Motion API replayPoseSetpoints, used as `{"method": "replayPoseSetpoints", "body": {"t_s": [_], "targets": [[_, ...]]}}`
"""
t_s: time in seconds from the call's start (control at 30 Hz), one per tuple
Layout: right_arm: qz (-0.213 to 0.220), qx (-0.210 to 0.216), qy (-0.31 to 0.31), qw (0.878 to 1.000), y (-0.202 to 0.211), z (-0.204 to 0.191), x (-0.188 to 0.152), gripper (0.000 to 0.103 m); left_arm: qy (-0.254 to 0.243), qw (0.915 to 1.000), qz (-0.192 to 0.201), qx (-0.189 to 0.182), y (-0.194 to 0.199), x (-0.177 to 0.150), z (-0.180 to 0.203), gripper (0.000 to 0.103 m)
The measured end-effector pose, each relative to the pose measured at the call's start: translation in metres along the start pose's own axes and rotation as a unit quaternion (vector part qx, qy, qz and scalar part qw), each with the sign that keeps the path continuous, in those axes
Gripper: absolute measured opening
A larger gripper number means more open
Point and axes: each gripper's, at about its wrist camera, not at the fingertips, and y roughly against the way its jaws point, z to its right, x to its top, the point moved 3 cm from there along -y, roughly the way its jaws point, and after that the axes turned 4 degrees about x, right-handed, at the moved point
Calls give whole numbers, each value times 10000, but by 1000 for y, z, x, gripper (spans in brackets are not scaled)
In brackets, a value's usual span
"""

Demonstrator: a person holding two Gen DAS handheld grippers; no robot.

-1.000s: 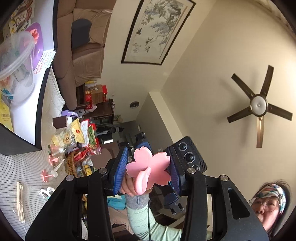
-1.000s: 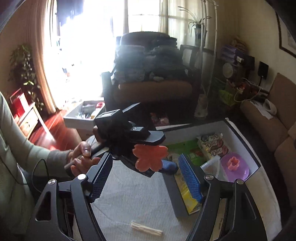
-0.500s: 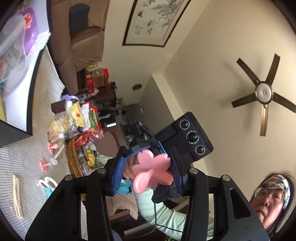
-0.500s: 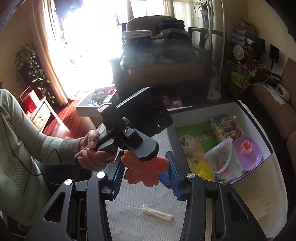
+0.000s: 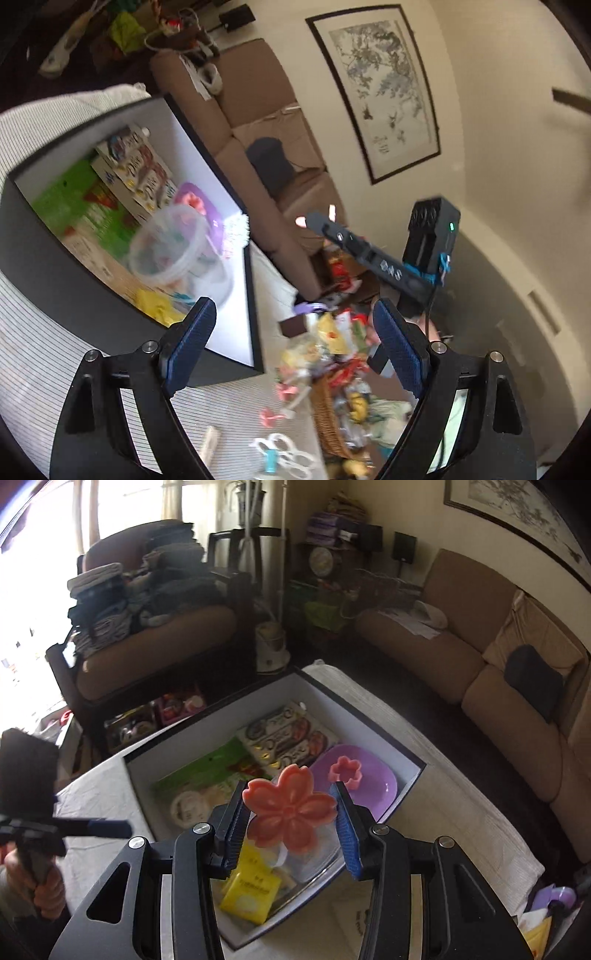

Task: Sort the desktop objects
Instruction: 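Lower the pink flower mold onto the purple plate with the right tool, then open the right tool and withdraw it from the box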

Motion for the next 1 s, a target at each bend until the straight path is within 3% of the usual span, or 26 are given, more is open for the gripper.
{"method": "replayPoseSetpoints", "body": {"t_s": [0.2, 0.43, 0.67, 0.83, 0.93, 1.0], "targets": [[-792, -447, -526, 9945, -110, 40, 20, 45, -621, 9963, -114, 589, -5, -6, 17, 86], [-1228, -964, -616, 9858, -176, 63, 20, 45, -137, 9971, -115, 745, -6, 1, -4, 86], [-1575, -1379, -528, 9764, -205, 74, 11, 45, 77, 9959, -67, 899, -2, 3, -19, 85], [-1582, -1267, -708, 9767, -205, 79, 13, 46, -106, 9951, -64, 977, -4, 3, -14, 85], [-1417, -1167, -835, 9794, -196, 80, 13, 54, -176, 9946, -97, 1018, -5, 1, -11, 85], [-1333, -1054, -946, 9809, -186, 79, 12, 54, -183, 9944, -105, 1031, -7, 1, -11, 85]]}}
